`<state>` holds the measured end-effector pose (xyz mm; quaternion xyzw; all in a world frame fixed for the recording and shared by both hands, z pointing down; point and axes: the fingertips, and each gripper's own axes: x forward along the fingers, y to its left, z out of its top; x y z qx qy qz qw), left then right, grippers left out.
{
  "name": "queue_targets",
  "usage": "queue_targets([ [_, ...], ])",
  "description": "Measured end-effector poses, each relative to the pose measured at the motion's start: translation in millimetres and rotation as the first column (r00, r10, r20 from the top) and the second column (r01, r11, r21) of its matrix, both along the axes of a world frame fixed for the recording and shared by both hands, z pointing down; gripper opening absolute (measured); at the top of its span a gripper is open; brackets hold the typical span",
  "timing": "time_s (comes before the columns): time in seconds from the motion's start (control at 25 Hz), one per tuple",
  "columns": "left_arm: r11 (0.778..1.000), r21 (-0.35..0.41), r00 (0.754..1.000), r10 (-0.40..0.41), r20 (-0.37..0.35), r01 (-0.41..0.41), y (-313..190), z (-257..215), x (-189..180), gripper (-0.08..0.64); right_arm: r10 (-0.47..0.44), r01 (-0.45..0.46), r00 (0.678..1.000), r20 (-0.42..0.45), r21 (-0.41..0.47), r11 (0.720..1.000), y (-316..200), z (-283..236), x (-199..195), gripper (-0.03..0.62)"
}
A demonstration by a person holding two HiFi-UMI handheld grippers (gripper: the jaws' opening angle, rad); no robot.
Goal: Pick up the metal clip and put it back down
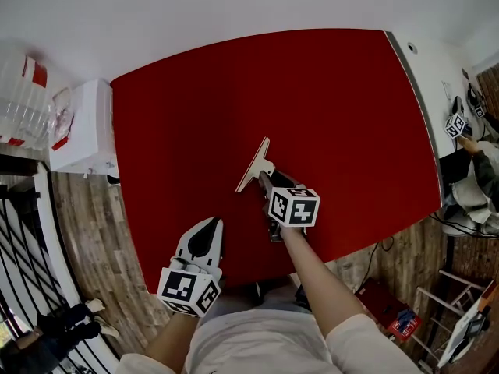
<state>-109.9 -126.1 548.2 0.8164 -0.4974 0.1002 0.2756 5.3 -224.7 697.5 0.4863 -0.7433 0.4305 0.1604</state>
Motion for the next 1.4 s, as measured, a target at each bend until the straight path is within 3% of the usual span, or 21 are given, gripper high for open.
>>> queue_targets([
  [0.16,1.000,0.004,1.000,0.009,0.013,-0.009,3.0,0.4,-1.0,0.004,0.009,-0.009,1.000,0.028,-0.014,1.000,-2.6,1.8,-2.0,0.109],
  [0.36,1.000,0.009,1.000,0.011,0.019,-0.011,5.8,0.4,-1.9,0.005,0.040,-0.038,0.987,0.156,-0.017,0.999,-4.6,-9.2,-8.9,0.041],
  [0.48,1.000,0.010,1.000,0.006,0.018,-0.006,5.2,-1.7,-5.5,0.005,0.009,-0.011,0.979,0.203,0.009,1.000,-4.5,-23.9,-22.7,0.012],
  [0.76,0.999,0.042,1.000,-0.013,0.014,0.013,4.7,-16.2,-7.6,0.005,-0.121,0.108,0.989,0.088,0.142,0.984,13.2,-58.3,-30.6,0.009],
  [1.0,0.997,0.080,1.000,-0.023,0.011,0.022,7.9,-38.3,-11.6,0.005,-0.186,0.190,0.982,-0.044,0.336,0.923,37.9,-137.0,-20.2,0.009],
  [1.24,0.990,0.140,1.000,-0.005,0.013,0.003,17.9,-73.0,0.6,0.005,-0.149,0.214,0.975,-0.166,0.507,0.835,70.6,-224.1,13.3,0.009],
  [1.4,0.981,0.191,1.000,0.017,0.026,-0.022,29.4,-94.2,13.8,0.005,-0.087,0.192,0.974,-0.211,0.549,0.814,95.8,-254.9,36.1,0.009],
])
